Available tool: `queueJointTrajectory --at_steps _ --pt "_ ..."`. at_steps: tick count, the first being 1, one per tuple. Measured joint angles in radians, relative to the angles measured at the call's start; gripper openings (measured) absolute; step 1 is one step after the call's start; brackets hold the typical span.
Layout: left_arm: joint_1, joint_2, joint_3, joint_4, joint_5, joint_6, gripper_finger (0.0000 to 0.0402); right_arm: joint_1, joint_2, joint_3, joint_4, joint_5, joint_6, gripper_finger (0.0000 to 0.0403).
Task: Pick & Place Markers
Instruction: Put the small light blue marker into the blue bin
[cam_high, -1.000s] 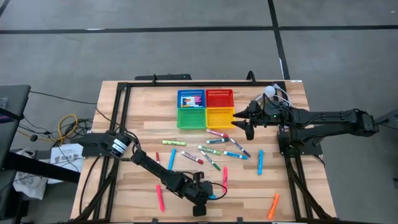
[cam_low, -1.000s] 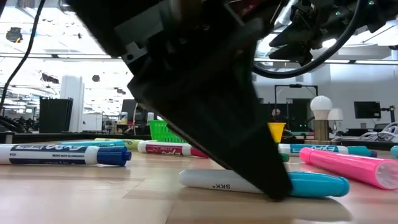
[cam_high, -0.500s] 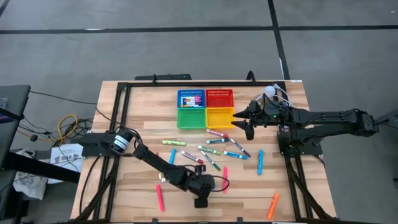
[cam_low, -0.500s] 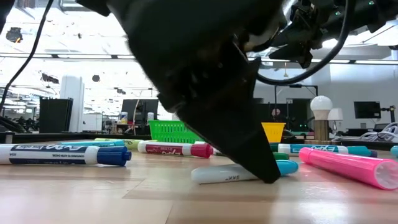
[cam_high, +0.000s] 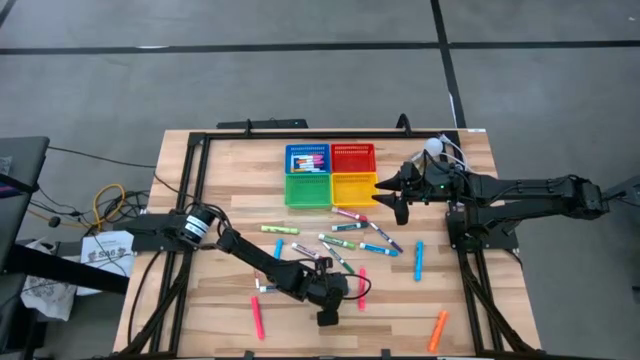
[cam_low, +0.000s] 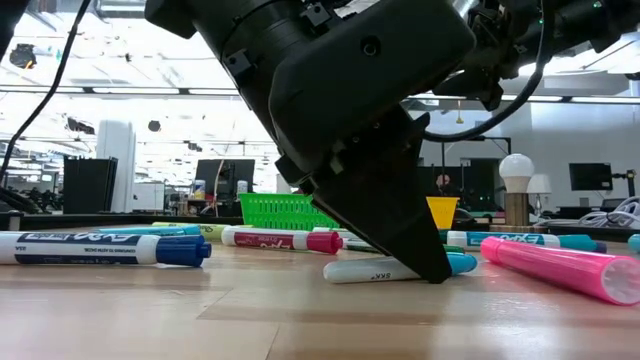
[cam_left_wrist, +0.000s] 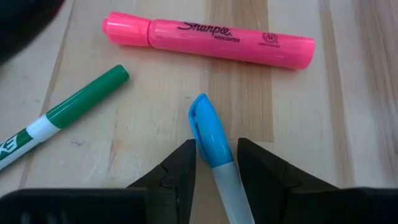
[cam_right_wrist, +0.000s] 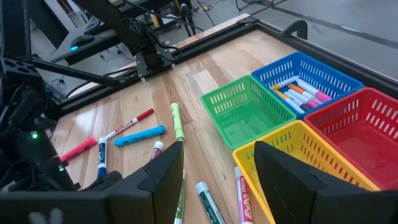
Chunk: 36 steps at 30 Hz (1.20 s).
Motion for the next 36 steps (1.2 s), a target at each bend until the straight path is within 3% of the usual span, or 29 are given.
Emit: queueJointTrajectory --at_steps 26,36 --pt "0.002 -0.038 -0.015 0.025 -0.018 -0.021 0.0116 0.0 0.0 0.0 0.0 -0.002 0.001 0.0186" --pt "0.002 -0.039 -0.014 0.019 -0.027 -0.023 0.0053 0.0 0.0 0.0 0.0 -0.002 0.002 0.0186"
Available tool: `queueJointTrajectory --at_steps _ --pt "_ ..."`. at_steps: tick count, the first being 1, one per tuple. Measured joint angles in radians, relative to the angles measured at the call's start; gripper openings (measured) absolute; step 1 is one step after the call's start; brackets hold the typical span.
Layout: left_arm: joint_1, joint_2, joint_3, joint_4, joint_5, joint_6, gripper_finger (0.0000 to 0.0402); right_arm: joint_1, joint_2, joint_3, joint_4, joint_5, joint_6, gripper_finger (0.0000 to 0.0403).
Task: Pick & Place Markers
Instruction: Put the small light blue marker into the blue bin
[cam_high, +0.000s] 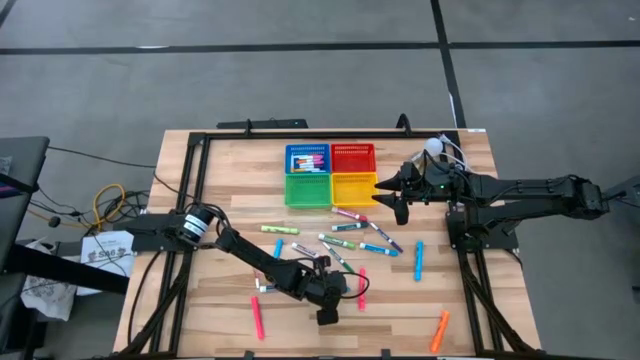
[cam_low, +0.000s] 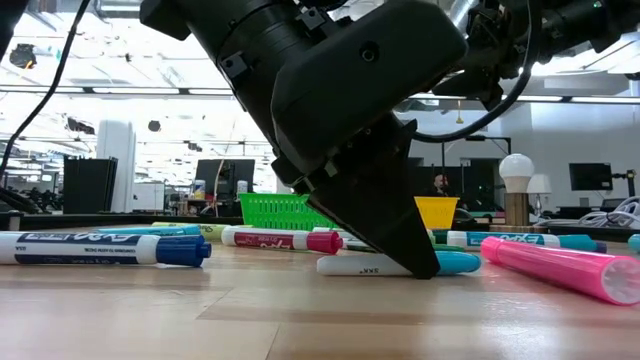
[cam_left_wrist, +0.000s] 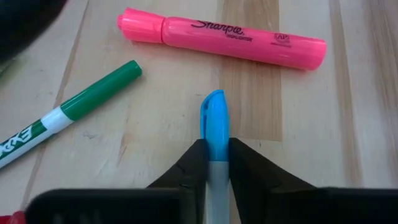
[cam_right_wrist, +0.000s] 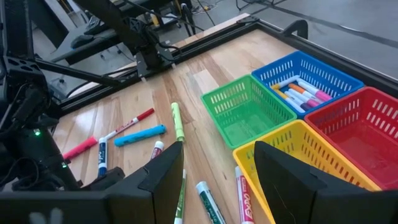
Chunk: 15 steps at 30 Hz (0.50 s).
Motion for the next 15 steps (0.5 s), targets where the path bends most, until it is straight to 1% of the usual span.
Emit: queueJointTrajectory --at_steps 3,5,10,15 --pt "0.0 -0.001 0.0 -0.002 -0.009 -0.026 0.004 0.0 0.0 0.0 0.0 0.0 0.0 0.0186" --pt "0.001 -0.001 0.0 -0.002 -0.01 -0.03 0.004 0.0 0.0 0.0 0.0 0.0 0.0 0.0186" --pt "0.001 -0.006 0.0 -0.003 -0.009 -0.07 0.0061 0.0 0.0 0.0 0.0 0.0 0.0 0.0186" --pt "0.004 -0.037 -0.004 -0.027 0.009 -0.079 0.0051 0.0 0.0 0.0 0.0 0.0 0.0 0.0186"
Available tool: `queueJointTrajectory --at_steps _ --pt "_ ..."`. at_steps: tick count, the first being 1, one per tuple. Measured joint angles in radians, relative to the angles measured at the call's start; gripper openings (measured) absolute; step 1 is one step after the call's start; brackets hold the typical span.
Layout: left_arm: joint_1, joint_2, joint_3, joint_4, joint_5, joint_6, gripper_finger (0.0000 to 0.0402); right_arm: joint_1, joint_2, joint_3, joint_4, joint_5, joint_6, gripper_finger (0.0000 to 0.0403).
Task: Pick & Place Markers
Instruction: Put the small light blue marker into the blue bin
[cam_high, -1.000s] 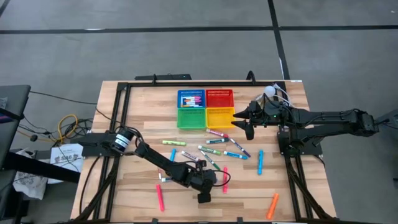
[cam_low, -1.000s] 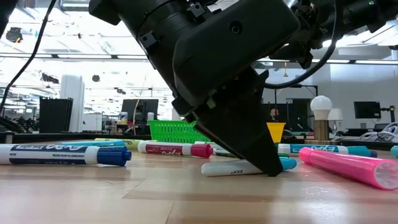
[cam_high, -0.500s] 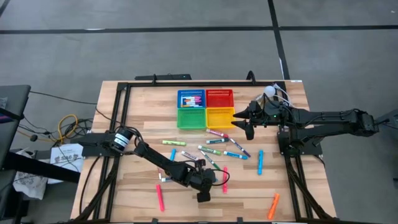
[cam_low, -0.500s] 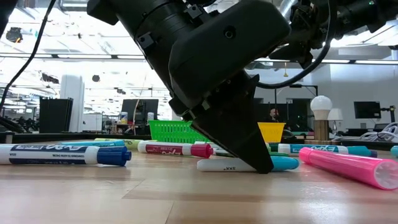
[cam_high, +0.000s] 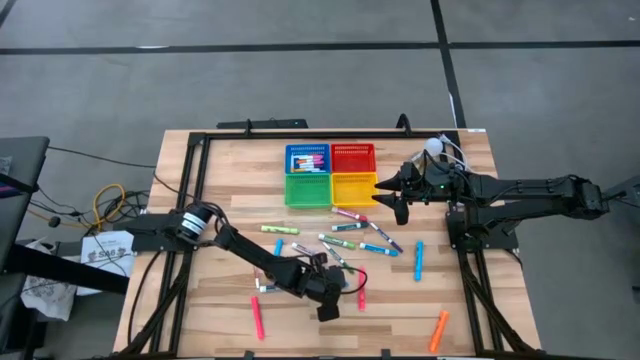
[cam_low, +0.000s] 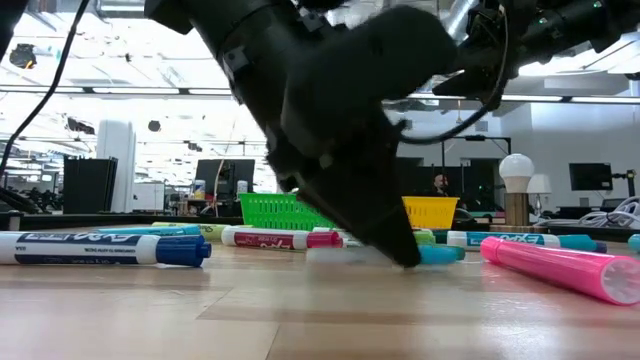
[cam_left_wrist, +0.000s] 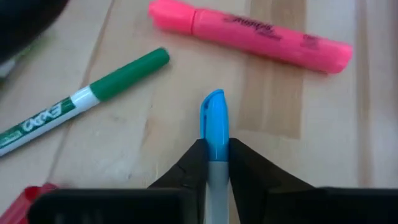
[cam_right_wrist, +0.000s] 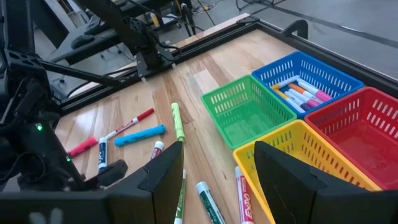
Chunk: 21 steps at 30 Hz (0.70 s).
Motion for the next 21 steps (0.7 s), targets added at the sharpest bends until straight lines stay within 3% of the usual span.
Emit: queueJointTrajectory --at_steps 14,21 --pt "0.034 -0.303 0.003 -0.061 -0.029 -0.023 0.0061 0.0 0.0 0.0 0.0 0.0 0.0 0.0186" --pt "0.081 -0.473 0.004 -0.167 -0.14 0.029 0.0061 0.0 0.0 0.0 0.001 0.0 -0.001 0.0186"
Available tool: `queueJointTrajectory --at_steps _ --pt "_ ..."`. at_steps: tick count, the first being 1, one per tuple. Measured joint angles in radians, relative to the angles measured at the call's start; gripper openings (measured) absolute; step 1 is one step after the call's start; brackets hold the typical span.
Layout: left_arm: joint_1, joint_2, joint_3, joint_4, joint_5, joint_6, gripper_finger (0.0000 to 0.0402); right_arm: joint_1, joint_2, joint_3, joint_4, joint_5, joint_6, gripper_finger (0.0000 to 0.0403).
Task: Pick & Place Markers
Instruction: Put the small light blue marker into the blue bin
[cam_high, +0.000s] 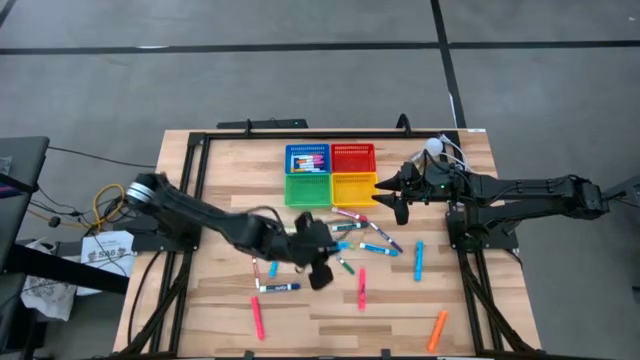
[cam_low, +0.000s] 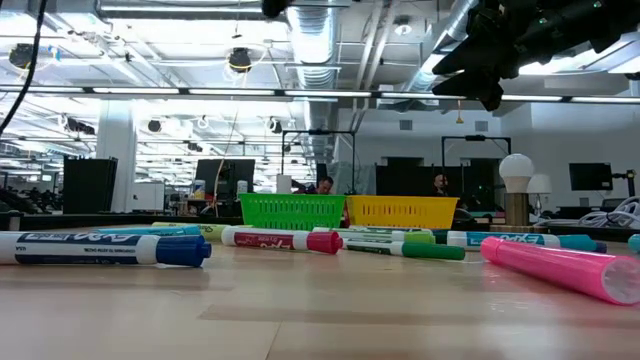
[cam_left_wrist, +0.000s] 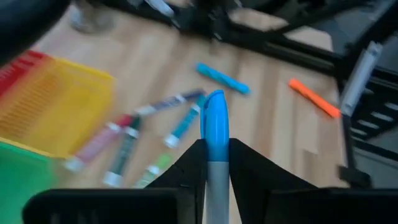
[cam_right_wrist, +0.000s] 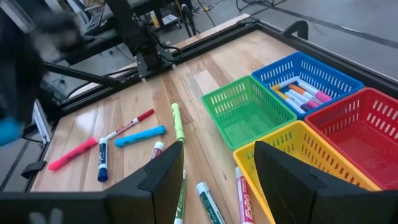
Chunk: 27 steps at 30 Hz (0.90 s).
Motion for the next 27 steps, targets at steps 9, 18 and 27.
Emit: queueJointTrajectory --at_steps 9,18,27 --pt "0.133 -0.134 0.002 -0.047 -0.058 0.248 0.0052 0.0 0.0 0.0 0.0 0.002 0.0 0.0186" --pt "0.377 -0.163 0.002 -0.054 -0.058 0.548 0.0061 0.0 0.0 0.0 0.0 0.002 0.0 0.0186" --pt "0.657 -0.156 -0.101 -0.057 0.13 0.632 0.0059 0.0 0.0 0.0 0.0 0.003 0.025 0.0186"
